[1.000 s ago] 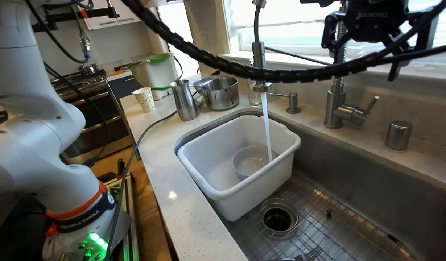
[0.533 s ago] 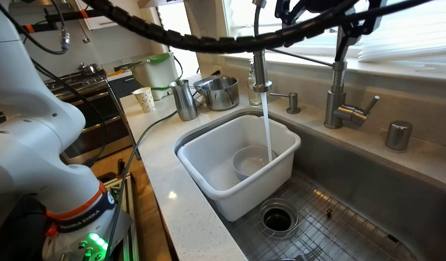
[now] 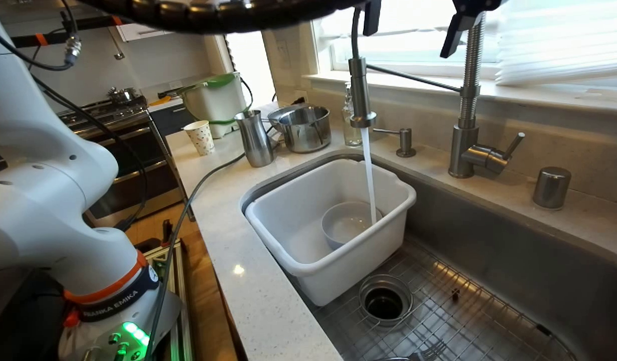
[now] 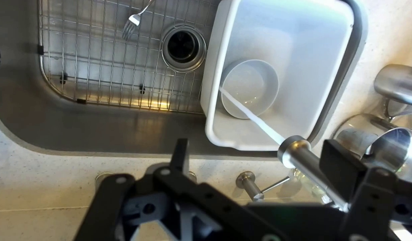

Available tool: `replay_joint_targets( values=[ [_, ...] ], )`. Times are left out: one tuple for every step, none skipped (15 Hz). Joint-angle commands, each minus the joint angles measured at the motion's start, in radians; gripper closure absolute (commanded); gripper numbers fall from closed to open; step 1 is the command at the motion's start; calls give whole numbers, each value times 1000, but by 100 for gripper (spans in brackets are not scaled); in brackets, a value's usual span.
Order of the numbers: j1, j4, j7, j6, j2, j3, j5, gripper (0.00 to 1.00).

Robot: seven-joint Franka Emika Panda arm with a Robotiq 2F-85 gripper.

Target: Open the faucet

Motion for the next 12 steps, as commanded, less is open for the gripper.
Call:
replay_joint_targets(
  values=[
    [-6, 6, -38, -17, -6, -23, 55, 0],
    [-6, 9, -41, -16, -6, -28, 64, 0],
    [-6, 7, -40, -8, -6, -31, 77, 0],
    [5, 14, -20, -5, 2, -28, 45, 0],
    [4, 16, -21, -5, 2, -31, 51, 0],
    [4, 17, -22, -5, 2, -32, 54, 0],
    [4, 17, -22, -5, 2, -32, 55, 0],
    [4, 17, -22, -5, 2, -32, 55, 0],
    [4, 17, -22, -5, 2, -32, 55, 0],
    [4, 17, -22, -5, 2, -32, 55, 0],
    [4, 17, -22, -5, 2, -32, 55, 0],
    [4, 17, -22, -5, 2, -32, 55, 0]
  ],
)
